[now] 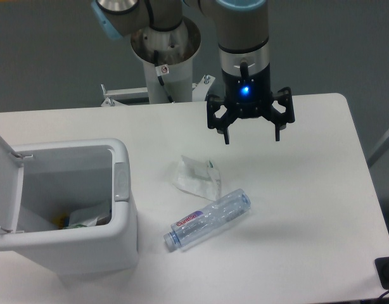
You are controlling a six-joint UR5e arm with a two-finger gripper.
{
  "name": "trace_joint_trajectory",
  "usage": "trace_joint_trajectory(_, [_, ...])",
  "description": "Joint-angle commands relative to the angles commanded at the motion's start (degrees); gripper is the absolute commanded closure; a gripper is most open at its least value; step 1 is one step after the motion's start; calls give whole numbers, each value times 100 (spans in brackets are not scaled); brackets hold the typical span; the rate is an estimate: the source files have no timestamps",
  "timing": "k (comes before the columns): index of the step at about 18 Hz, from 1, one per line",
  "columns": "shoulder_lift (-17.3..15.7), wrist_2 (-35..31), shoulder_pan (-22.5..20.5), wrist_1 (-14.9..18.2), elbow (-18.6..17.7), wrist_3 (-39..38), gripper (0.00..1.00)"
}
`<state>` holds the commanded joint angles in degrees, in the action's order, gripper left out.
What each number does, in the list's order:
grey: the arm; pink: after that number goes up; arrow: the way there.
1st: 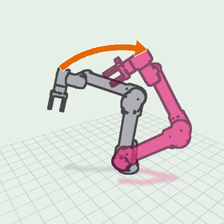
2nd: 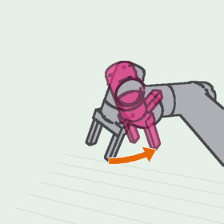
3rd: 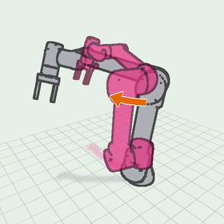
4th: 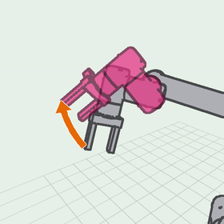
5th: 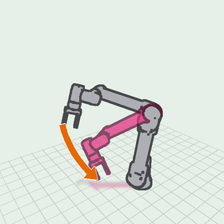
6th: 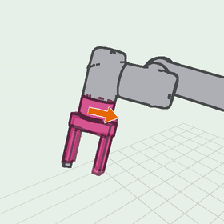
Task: Place the trash in the trash can
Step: 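Move the gripper down toward the crumpled white wrapper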
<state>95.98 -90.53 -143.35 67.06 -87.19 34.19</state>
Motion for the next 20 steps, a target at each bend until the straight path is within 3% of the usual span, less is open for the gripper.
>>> trace_joint_trajectory(4, [17,0,26,-70,-9,-17,0])
trace_joint_trajectory(8, [175,9,53,-780,-193,-26,0])
trace_joint_trajectory(11, [167,-9,105,-1220,-579,-88,0])
trace_joint_trajectory(15, [220,35,456,-1415,-826,-1,0])
trace_joint_trajectory(17, [360,27,632,-1398,-896,515,0])
trace_joint_trajectory(20, [387,26,773,-1380,-1247,2095,0])
